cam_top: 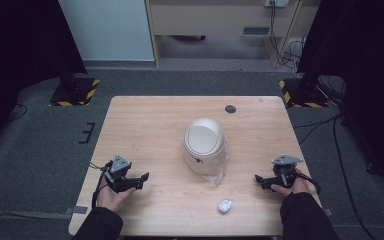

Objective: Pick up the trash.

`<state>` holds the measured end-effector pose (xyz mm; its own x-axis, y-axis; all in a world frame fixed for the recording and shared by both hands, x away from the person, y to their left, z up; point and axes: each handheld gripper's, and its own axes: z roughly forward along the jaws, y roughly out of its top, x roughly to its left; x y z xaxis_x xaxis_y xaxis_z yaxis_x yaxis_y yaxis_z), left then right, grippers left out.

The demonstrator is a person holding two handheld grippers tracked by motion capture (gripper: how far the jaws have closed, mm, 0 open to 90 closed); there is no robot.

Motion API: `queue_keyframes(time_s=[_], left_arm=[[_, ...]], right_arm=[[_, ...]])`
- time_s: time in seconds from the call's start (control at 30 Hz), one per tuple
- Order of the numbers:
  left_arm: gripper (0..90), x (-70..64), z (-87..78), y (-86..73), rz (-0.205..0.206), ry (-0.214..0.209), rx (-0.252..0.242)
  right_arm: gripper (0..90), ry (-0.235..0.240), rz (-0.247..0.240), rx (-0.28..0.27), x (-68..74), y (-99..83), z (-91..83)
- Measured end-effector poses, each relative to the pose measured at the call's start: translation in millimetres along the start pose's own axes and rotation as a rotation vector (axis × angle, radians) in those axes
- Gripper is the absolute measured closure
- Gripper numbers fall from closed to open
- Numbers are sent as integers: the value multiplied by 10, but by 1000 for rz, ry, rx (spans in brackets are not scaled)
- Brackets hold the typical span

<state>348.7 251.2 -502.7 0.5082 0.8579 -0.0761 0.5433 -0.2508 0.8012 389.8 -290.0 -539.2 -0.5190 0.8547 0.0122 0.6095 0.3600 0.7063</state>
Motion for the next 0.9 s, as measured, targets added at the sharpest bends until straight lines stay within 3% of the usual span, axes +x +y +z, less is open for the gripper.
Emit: queue_keyframes(time_s=[0.23, 0.5, 0.7, 0.9], left_arm=[[174, -92, -51, 72, -5, -24, -59], [181, -138, -117, 162, -23, -24, -127], [186, -170, -203, 254, -60, -18, -204], [186, -187, -232, 322, -76, -20, -237]], right_arm=[[7, 0, 0, 0, 0, 0, 0], [7, 1, 0, 1, -1, 0, -1], [7, 1, -1, 2, 0, 0, -1], [7, 1, -1, 1, 0, 0, 0]])
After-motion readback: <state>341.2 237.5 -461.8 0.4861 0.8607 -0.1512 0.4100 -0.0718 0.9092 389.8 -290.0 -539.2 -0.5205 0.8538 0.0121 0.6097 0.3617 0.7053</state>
